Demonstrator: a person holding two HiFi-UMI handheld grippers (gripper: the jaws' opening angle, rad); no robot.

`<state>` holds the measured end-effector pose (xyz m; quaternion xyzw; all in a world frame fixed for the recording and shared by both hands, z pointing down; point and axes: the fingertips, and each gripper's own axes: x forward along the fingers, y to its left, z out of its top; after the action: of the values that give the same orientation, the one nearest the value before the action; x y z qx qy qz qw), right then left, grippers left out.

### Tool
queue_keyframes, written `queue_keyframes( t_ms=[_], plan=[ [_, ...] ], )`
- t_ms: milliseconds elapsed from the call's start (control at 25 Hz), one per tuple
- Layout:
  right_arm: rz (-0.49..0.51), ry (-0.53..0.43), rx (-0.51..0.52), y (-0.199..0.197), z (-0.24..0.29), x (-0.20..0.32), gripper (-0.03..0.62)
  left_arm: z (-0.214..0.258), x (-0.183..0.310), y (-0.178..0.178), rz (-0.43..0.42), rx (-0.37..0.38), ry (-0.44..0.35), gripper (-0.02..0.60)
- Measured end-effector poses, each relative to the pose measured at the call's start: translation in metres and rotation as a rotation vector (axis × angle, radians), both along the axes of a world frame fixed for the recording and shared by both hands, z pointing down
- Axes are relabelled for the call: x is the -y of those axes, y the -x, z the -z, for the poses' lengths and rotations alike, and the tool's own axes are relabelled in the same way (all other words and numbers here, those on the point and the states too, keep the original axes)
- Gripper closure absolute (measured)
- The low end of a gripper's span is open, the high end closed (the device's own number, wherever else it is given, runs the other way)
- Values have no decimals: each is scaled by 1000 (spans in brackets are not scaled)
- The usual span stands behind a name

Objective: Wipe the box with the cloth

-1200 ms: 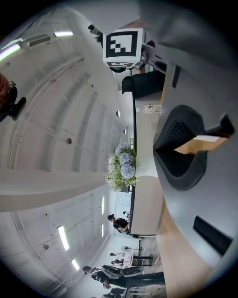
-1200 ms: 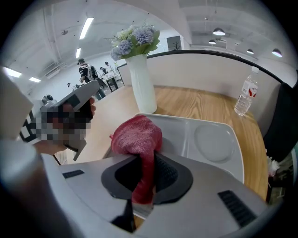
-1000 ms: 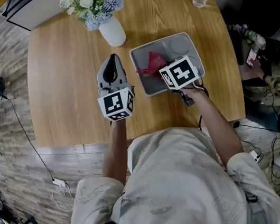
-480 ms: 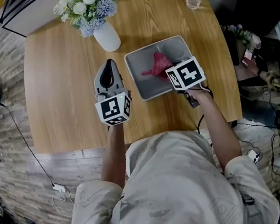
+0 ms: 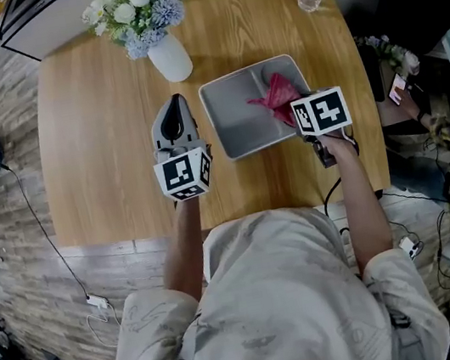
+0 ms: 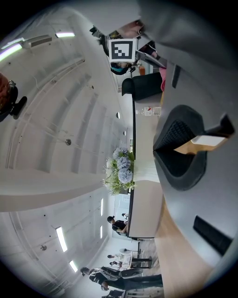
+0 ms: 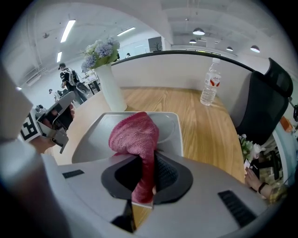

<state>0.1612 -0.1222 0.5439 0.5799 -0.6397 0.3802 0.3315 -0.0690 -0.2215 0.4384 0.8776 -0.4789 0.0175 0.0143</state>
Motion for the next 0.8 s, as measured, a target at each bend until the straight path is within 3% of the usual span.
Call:
queue_keyframes(
  t_ms=[200,800],
  plan=[
    [-43,-4,-9,-14,1,-5,531,1,-3,1,-1,-2,0,571],
    [-26,-4,-48,-14,1,-3,531,-1,-3,4,10,-1,3,571]
  ],
)
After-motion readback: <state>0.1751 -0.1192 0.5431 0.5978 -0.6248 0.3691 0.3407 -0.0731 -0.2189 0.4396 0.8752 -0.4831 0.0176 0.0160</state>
